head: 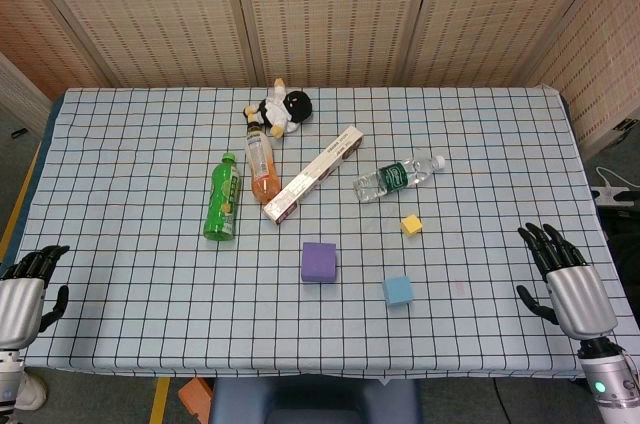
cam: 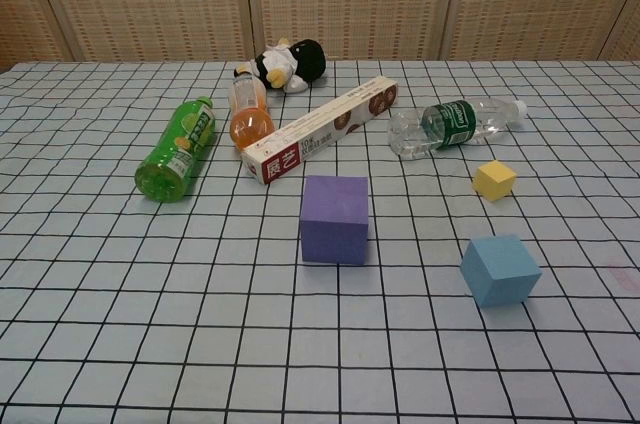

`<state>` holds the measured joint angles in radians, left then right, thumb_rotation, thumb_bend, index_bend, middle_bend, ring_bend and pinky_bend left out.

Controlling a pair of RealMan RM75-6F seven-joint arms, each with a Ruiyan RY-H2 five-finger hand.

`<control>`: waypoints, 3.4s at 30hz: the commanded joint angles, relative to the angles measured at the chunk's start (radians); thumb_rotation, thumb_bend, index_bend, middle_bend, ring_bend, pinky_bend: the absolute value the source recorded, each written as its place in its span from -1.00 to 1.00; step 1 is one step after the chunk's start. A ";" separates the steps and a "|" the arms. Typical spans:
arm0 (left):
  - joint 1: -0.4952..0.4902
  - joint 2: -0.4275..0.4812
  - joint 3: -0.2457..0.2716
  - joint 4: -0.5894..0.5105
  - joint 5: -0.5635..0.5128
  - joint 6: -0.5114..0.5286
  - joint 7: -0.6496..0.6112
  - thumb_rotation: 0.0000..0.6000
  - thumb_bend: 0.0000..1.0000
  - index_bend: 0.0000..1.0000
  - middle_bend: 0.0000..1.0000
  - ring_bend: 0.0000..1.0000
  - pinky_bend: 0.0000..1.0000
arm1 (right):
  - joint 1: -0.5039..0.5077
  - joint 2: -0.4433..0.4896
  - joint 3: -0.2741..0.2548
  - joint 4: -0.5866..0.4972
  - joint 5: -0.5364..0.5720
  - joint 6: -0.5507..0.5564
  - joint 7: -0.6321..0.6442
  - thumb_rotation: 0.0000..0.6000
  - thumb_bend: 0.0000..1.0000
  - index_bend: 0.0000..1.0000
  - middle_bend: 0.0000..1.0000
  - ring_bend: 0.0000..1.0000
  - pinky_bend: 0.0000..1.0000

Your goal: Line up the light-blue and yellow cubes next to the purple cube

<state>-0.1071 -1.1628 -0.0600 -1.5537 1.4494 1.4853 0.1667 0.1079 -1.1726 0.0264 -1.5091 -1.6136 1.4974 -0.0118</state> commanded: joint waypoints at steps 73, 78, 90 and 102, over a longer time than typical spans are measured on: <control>-0.036 0.083 0.033 -0.056 -0.039 -0.153 -0.160 1.00 0.00 -0.59 -0.66 -0.64 -0.34 | 0.479 -0.133 -0.003 -0.161 0.495 -0.730 -0.170 1.00 -1.00 -0.46 0.52 0.65 1.00; -0.035 0.085 0.031 -0.055 -0.042 -0.150 -0.164 1.00 0.00 -0.59 -0.66 -0.64 -0.34 | 0.488 -0.161 -0.005 -0.136 0.495 -0.738 -0.166 1.00 -1.00 -0.45 0.52 0.65 1.00; -0.036 0.090 0.035 -0.059 -0.039 -0.156 -0.168 1.00 0.00 -0.59 -0.66 -0.64 -0.34 | 0.477 -0.216 -0.004 -0.076 0.420 -0.703 -0.097 1.00 -1.00 -0.37 0.60 0.73 1.00; -0.038 0.092 0.038 -0.065 -0.040 -0.162 -0.163 1.00 0.00 -0.58 -0.65 -0.63 -0.33 | 0.464 -0.253 -0.003 -0.003 0.349 -0.679 -0.005 1.00 -1.00 -0.21 0.65 0.79 1.00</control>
<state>-0.1452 -1.0704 -0.0221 -1.6182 1.4094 1.3230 0.0040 0.5737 -1.4229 0.0236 -1.5162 -1.2589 0.8145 -0.0227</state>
